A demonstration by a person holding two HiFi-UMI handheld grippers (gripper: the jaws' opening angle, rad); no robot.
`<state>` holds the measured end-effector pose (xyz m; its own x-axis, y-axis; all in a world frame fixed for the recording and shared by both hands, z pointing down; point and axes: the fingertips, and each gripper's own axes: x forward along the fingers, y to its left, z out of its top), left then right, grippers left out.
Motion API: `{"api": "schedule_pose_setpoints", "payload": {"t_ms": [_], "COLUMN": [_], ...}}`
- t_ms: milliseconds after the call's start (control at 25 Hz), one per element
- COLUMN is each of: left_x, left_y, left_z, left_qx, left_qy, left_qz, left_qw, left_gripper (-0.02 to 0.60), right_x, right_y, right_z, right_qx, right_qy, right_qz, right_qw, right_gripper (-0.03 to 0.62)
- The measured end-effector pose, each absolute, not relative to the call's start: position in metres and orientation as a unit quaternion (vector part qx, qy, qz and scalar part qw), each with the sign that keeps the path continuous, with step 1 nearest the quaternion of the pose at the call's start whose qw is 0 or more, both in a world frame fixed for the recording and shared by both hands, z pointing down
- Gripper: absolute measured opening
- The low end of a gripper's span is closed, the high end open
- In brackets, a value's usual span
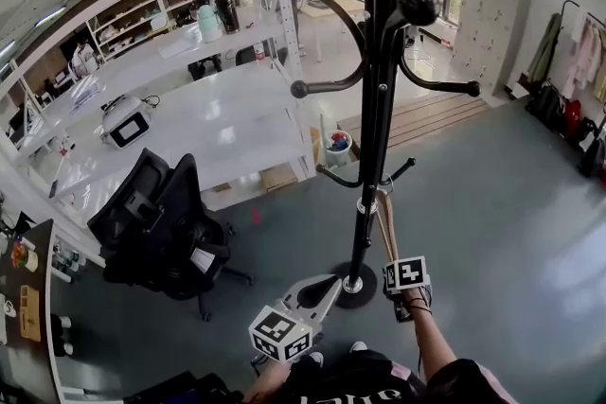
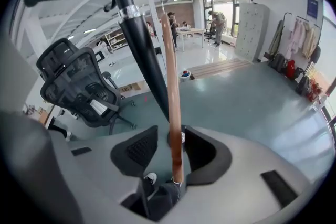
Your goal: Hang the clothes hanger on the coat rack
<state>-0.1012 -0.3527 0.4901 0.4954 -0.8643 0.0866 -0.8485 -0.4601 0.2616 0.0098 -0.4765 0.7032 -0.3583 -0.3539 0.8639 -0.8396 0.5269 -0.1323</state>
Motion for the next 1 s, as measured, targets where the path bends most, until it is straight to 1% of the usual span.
{"api": "schedule_pose_setpoints", "payload": {"t_ms": [320, 480, 640, 760, 840, 920, 1000], "left_x": [-0.104, -0.101, -0.100, -0.088, -0.077, -0.065, -0.054], "left_y": [-0.335, -0.318, -0.296, -0.274, -0.260, -0.244, -0.228], "left_z": [0.493, 0.500, 0.508, 0.517, 0.520, 0.521, 0.519], "left_qx": [0.875, 0.889, 0.905, 0.918, 0.926, 0.932, 0.937], "left_qy": [-0.461, -0.430, -0.393, -0.354, -0.331, -0.310, -0.293], "left_qz": [-0.026, -0.026, -0.024, -0.015, -0.008, -0.005, -0.003], "left_qw": [0.145, 0.152, 0.162, 0.175, 0.183, 0.187, 0.187], "left_gripper": [0.000, 0.000, 0.000, 0.000, 0.000, 0.000, 0.000], "right_x": [-0.002, -0.015, -0.027, -0.031, -0.030, -0.024, -0.016], "right_y": [-0.423, -0.377, -0.328, -0.291, -0.269, -0.247, -0.227], "right_z": [0.623, 0.594, 0.580, 0.577, 0.577, 0.579, 0.582], "right_qx": [0.414, 0.410, 0.416, 0.425, 0.433, 0.443, 0.452], "right_qy": [-0.815, -0.829, -0.828, -0.818, -0.809, -0.803, -0.798], "right_qz": [0.314, 0.322, 0.339, 0.368, 0.381, 0.381, 0.378], "right_qw": [0.257, 0.201, 0.160, 0.124, 0.110, 0.115, 0.125], "right_gripper": [0.143, 0.143, 0.141, 0.109, 0.073, 0.037, 0.024]}}
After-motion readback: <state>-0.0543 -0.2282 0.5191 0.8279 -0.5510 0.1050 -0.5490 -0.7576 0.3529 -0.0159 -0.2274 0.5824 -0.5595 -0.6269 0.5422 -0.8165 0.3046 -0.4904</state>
